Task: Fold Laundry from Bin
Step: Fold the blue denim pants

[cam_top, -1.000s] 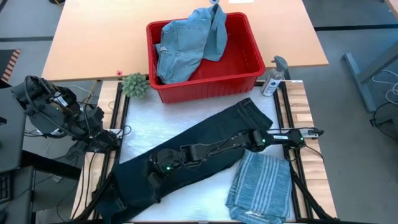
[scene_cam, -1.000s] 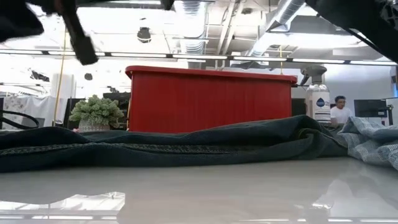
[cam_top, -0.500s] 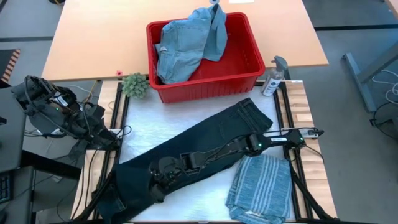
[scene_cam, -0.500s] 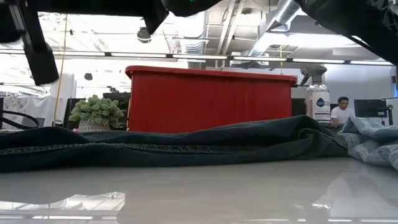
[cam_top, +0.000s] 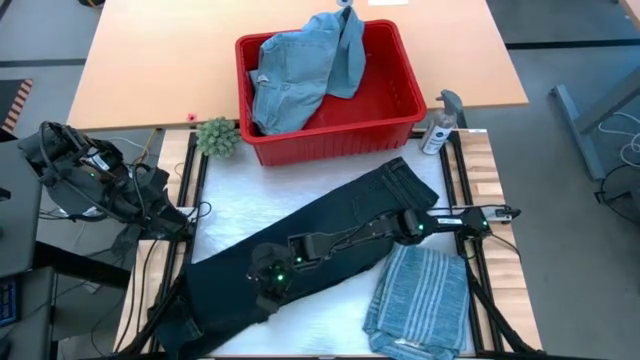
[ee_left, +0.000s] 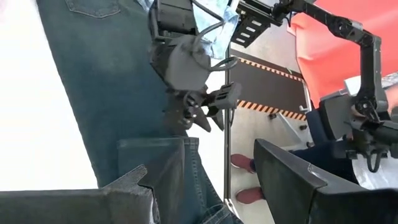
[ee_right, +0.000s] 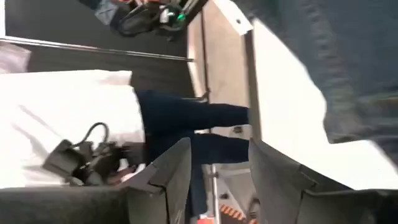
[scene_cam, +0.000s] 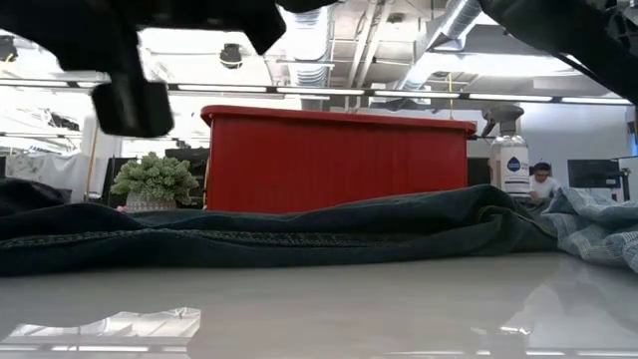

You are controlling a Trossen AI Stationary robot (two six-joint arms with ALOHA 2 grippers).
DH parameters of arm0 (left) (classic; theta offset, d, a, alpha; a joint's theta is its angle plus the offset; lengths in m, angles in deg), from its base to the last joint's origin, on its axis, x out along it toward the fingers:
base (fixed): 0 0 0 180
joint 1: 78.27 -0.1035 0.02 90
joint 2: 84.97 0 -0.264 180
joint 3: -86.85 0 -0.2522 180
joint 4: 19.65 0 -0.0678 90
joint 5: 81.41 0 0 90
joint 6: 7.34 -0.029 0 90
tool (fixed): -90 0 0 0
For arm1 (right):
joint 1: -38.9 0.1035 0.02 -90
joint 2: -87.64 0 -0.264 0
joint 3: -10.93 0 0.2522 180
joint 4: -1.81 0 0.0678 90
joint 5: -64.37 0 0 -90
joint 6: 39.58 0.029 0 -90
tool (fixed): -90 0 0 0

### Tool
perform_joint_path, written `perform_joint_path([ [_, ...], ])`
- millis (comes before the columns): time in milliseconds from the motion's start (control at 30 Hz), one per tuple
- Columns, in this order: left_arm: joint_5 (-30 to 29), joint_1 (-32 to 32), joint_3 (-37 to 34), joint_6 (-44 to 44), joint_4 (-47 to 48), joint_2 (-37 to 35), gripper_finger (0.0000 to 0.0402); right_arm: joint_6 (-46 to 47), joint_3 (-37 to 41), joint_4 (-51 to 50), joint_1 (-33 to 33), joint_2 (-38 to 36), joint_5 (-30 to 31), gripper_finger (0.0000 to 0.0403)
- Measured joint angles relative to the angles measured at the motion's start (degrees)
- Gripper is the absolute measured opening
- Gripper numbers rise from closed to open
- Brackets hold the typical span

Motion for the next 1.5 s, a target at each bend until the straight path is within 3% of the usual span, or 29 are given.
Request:
perform_joint_path([
  [167, 0.0, 0.0, 0.0, 0.0, 0.0, 0.0, 0.018, -11.4, 0.0, -14.0, -0.5, -3.0, 5.3, 0.017],
  [233, 0.0, 0.0, 0.0, 0.0, 0.0, 0.0, 0.018, -17.8, 0.0, -23.8, 0.0, -5.6, 11.9, 0.0166],
  [333, 0.0, 0.0, 0.0, 0.0, 0.0, 0.0, 0.018, -32.2, 0.0, -33.8, 1.9, -9.0, 27.2, 0.0162],
  [400, 0.0, 0.0, 0.0, 0.0, 0.0, 0.0, 0.018, -40.9, 0.0, -34.0, 3.6, -10.1, 34.2, 0.0162],
  [467, 0.0, 0.0, 0.0, -0.1, 0.0, 0.0, 0.018, -47.5, 0.0, -31.5, 5.6, -10.4, 37.4, 0.0162],
  [567, 0.0, 0.0, 0.0, -0.6, 0.0, 0.0, 0.018, -52.2, -0.1, -28.7, 7.5, -9.8, 37.8, 0.0162],
  [800, -1.2, 0.0, 0.0, -0.9, 0.0, 0.0, 0.018, -48.1, 0.3, -28.5, 7.2, -6.0, 39.7, 0.0162],
  [933, -1.7, 0.0, 0.0, -0.8, 0.0, 0.0, 0.018, -48.3, 0.6, -26.3, 6.4, -5.6, 43.0, 0.0163],
  [1333, -1.9, 0.0, 0.0, 0.2, 0.0, 0.0, 0.018, -51.3, 1.2, -24.1, 6.0, -1.5, 43.0, 0.0196],
  [1500, -1.9, 0.0, 0.0, 0.3, 0.0, 0.0, 0.018, -49.6, 1.3, -25.4, 5.8, -0.5, 46.0, 0.0195],
])
